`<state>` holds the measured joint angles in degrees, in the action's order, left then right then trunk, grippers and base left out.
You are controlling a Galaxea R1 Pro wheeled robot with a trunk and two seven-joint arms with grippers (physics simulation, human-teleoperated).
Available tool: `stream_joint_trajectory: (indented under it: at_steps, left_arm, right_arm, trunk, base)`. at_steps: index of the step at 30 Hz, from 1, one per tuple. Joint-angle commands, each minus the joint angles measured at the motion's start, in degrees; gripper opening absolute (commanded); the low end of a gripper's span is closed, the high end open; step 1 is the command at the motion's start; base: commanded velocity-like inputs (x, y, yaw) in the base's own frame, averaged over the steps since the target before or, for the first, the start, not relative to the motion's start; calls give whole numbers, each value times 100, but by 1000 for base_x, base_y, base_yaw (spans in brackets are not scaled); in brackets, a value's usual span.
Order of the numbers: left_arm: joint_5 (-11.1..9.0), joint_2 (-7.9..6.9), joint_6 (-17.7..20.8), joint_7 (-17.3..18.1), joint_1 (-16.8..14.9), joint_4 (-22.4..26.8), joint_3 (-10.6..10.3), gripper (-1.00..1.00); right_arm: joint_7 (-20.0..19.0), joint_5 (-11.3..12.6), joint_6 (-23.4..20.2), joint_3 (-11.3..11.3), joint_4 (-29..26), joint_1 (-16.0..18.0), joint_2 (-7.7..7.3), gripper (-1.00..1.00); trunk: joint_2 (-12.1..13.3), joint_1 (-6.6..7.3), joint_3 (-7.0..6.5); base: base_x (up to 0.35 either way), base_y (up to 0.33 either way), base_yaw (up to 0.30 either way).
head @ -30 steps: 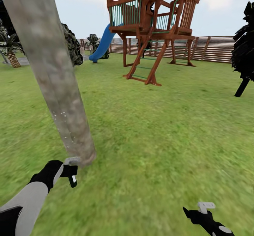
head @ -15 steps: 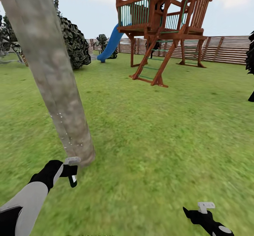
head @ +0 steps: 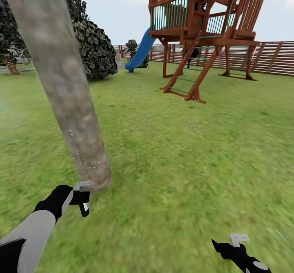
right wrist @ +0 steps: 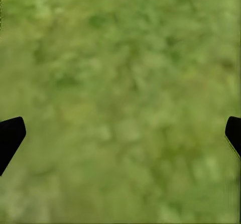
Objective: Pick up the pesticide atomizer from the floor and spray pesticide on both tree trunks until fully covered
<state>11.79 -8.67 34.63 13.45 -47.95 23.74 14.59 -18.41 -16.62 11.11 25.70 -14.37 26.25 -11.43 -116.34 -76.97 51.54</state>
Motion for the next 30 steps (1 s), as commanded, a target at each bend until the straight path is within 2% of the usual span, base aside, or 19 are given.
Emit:
stream_joint_trajectory:
  at_steps: [1,8,11,13,15,17,18,19,20,23,26,28,30]
  left_arm:
    - [61,6,26,43,-5,8,44,-100]
    - [60,6,26,43,-4,29,44,-100]
    - [60,-12,26,46,-9,91,56,-100]
    - [65,-50,143,94,-59,319,39,-100]
    - [75,-115,947,151,-223,710,-4,-100]
    - [94,-199,1754,407,-603,1108,-107,-100]
    - [113,-392,2014,705,-917,1275,-390,-100]
    - [118,-514,2136,894,-1128,1321,-647,-100]
    - [126,-600,2234,1009,-1292,1339,-818,-100]
    - [124,-693,2306,1084,-1516,1353,-936,-100]
    - [110,-710,2280,1097,-1421,1321,-948,-100]
    - [91,-696,2219,1105,-1121,1313,-940,-100]
    - [83,-693,2204,1106,-995,1335,-909,-100]
  right_arm:
    - [-31,-52,23,50,4,3,1,100]
    - [-31,-52,23,50,4,3,1,100]
    - [-31,-52,23,55,4,4,1,100]
    - [-17,-53,25,54,4,3,1,100]
    - [259,-52,27,51,4,3,1,100]
    - [503,-52,25,50,4,3,1,100]
    - [563,-52,25,49,4,3,1,100]
    - [581,-52,27,49,4,3,1,100]
    - [588,-52,29,49,4,3,1,100]
    - [593,-52,26,50,4,3,1,100]
    - [589,-52,24,49,4,4,1,100]
    - [588,-52,23,49,3,3,1,100]
    - [585,-52,23,49,4,3,1,100]
  trunk:
    - [-2,1,5]
    - [-2,1,5]
    - [-2,1,5]
    - [-2,1,5]
    - [-2,1,5]
    - [-2,1,5]
    - [-2,1,5]
    - [-2,1,5]
    - [-2,1,5]
    - [-2,1,5]
    - [-2,1,5]
    - [-2,1,5]
    - [-2,1,5]
  base:
    - [3,-271,271]
    - [0,-271,277]
    - [0,-75,273]
    - [0,-8,97]
    - [0,-1,17]
    - [0,0,5]
    - [0,0,1]
    - [0,0,0]
    - [0,0,0]
    - [0,0,0]
    - [0,0,0]
    - [-130,0,0]
    - [-170,0,0]
